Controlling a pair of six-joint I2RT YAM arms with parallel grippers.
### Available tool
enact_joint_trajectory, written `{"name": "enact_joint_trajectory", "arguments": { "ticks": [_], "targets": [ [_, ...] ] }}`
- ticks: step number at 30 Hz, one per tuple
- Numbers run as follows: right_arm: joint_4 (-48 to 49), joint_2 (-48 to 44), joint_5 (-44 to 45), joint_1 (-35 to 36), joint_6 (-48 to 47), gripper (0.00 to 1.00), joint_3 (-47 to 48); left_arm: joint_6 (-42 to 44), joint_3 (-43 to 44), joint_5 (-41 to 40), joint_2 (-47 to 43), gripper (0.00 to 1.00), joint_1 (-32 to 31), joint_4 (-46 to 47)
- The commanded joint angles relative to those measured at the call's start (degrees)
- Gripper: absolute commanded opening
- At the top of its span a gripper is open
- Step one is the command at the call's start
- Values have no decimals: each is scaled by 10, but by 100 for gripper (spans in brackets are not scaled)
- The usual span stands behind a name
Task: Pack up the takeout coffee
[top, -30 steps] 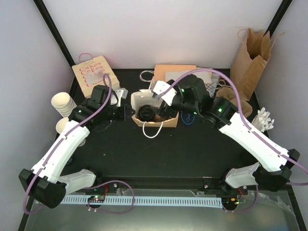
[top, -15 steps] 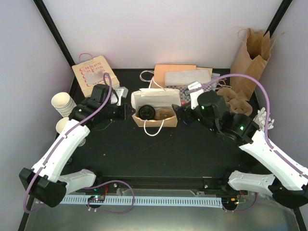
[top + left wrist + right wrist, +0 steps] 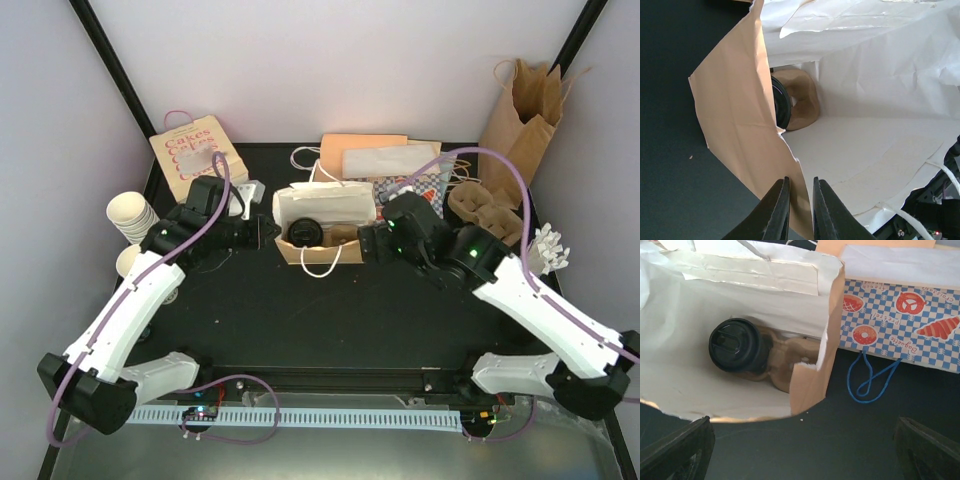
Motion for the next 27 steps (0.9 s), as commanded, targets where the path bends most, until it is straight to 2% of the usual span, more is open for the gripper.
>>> {"name": "enact_joint_trajectory", "arguments": {
  "ticks": [1,8,11,14,19,22,27],
  "targets": [
    [-40,50,25,-2,44,100,62,-5,-13,1,-19,16,-2,18],
    [-37,96,38,-43,57,100,120,-15,-10,17,-33,18,-1,38],
    [-34,110,26,-69,53,100,133,-15,10,17,-43,30,-2,42],
    [-27,116,24,-85,38,100,142,-15,31,-6,-62,54,-2,47],
    [-29,110,44,-98,21,100,154,-16,19,-54,-127,73,-2,94],
    [-20,86,68,-99,17,100,136,-12,-3,-90,-165,80,-2,101],
    [22,32,80,-100,4,100,56,-7,-40,-124,-200,82,-2,68]
  ]
}}
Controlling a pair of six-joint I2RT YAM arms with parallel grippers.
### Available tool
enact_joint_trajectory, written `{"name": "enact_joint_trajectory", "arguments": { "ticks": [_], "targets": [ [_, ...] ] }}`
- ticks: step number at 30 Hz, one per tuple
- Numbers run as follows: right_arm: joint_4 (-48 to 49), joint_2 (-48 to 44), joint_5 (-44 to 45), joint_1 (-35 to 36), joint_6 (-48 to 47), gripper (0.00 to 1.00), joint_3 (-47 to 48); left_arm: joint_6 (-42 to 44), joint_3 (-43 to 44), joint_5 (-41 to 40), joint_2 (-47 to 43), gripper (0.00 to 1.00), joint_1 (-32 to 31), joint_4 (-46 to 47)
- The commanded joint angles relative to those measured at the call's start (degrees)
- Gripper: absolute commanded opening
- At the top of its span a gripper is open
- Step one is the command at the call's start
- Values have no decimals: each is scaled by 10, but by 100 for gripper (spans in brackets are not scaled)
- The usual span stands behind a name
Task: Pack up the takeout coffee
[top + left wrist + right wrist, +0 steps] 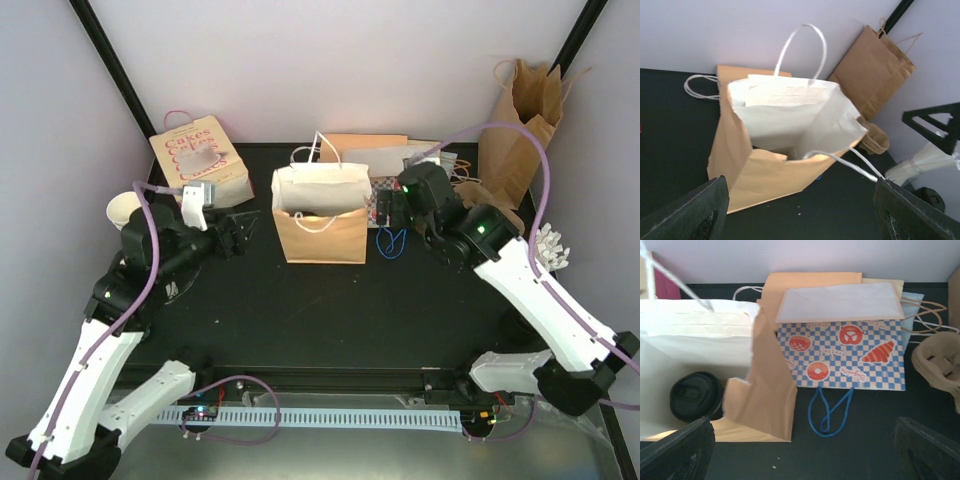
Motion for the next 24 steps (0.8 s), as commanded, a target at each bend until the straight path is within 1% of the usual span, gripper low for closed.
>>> {"name": "enact_joint_trajectory", "arguments": {
  "ticks": [1,6,10,13,15,20,24],
  "targets": [
    [35,-53,38,-4,-9,100,-64,8,-43,-51,-20,82,-1,-19],
    [54,-105,56,-5,1,100,-144,4,-110,-68,-79,83,-2,-35],
    [48,-140,89,-15,30,100,-203,-9,-166,-71,-129,83,-2,-45],
    [62,-165,66,-30,47,100,-247,-34,-210,-75,-161,83,-2,-40],
    [80,-183,49,-32,58,100,-276,-66,-241,-73,-181,83,-2,-33],
    [128,-224,-3,-32,91,100,-354,-148,-339,-12,-217,83,-2,27],
    [168,-239,-48,-33,97,100,-415,-179,-402,24,-214,83,-2,76]
  ]
}}
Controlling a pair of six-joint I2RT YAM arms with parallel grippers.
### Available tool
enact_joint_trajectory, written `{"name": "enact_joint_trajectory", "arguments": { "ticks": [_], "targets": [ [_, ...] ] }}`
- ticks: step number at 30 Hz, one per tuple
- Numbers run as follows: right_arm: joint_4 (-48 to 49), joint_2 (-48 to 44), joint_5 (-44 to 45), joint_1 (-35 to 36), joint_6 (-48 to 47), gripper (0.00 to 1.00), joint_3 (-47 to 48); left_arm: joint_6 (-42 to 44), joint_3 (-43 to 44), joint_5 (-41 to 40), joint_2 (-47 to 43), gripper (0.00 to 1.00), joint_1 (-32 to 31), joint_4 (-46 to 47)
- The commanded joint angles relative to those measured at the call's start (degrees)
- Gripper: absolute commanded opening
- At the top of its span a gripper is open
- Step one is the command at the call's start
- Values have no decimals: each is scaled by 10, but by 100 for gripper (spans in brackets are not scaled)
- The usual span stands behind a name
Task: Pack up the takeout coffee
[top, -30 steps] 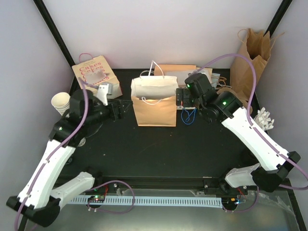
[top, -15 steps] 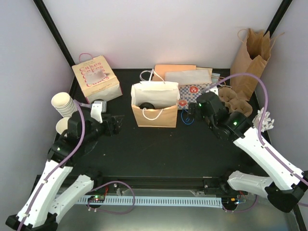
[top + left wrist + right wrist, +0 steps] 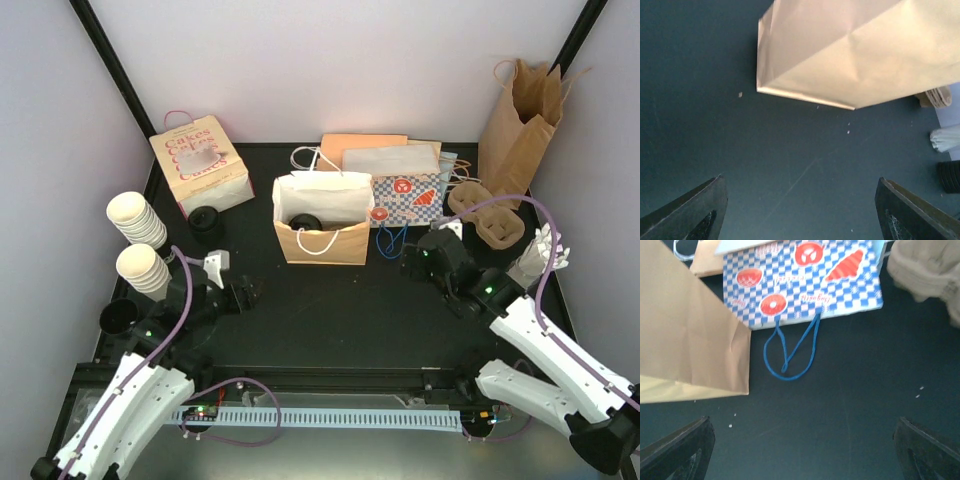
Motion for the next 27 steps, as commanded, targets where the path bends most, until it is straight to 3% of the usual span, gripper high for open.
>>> {"name": "enact_joint_trajectory", "arguments": {
  "ticks": [1,7,10,15,18,19,20,27],
  "targets": [
    [68,-13,-58,-3,25,100,-51,-62,-48,58,2,83,-2,75],
    [143,17,-114,-26,9,99,-116,-62,-93,78,23,83,-2,135],
    [203,63,-263,-117,8,93,-134,-63,-106,81,28,83,-2,151],
    [315,141,-382,-196,21,63,-131,-55,-110,75,27,84,-2,152],
    [352,205,-402,-204,24,28,-96,-52,-111,71,25,84,-2,151],
    [358,227,-402,-204,27,12,-84,-52,-112,70,25,84,-2,151],
    [365,249,-404,-204,33,3,-72,-52,-113,71,25,84,-2,153],
    [454,378,-458,-204,68,1,-33,-50,-113,70,29,84,-2,157]
  ]
}}
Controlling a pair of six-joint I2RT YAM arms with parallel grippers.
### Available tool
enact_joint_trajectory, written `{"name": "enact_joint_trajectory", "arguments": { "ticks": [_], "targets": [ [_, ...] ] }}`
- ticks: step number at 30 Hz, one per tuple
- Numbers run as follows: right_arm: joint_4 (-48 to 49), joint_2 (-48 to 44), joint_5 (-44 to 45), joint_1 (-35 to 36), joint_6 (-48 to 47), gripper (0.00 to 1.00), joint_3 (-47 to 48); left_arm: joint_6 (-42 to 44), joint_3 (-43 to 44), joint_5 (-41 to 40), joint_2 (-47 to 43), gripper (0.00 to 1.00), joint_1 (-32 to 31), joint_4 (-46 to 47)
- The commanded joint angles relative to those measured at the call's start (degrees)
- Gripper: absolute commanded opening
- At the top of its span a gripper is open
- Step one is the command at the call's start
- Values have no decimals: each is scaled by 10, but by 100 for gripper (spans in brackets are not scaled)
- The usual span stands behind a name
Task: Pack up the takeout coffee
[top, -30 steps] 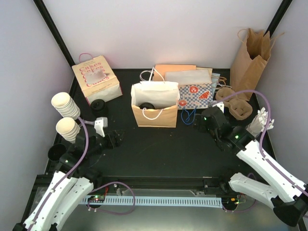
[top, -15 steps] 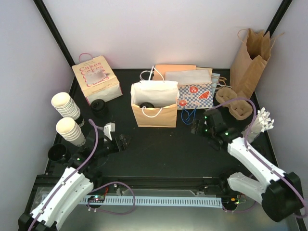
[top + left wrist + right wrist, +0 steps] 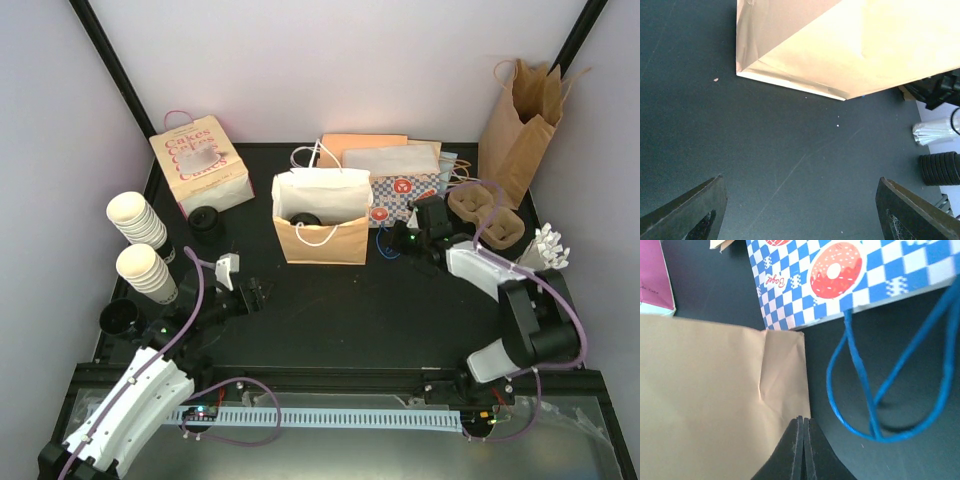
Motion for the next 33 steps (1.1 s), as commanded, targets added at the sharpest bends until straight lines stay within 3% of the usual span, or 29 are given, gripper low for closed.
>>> {"name": "enact_joint_trajectory", "arguments": {
  "ticks": [1,6,15,25,33],
  "targets": [
    [81,75,-61,-2,26,1,35,3,0,1,2,84,-2,18],
    [134,140,-123,6,41,1,50,6,-1,2,0,84,-2,18],
    [141,197,-139,54,40,1,83,9,1,-7,7,84,-2,24],
    [118,243,-139,96,33,1,147,19,6,-26,-3,85,-2,1],
    [64,223,-104,91,-10,3,160,17,2,-29,-2,85,-2,3]
  ]
}}
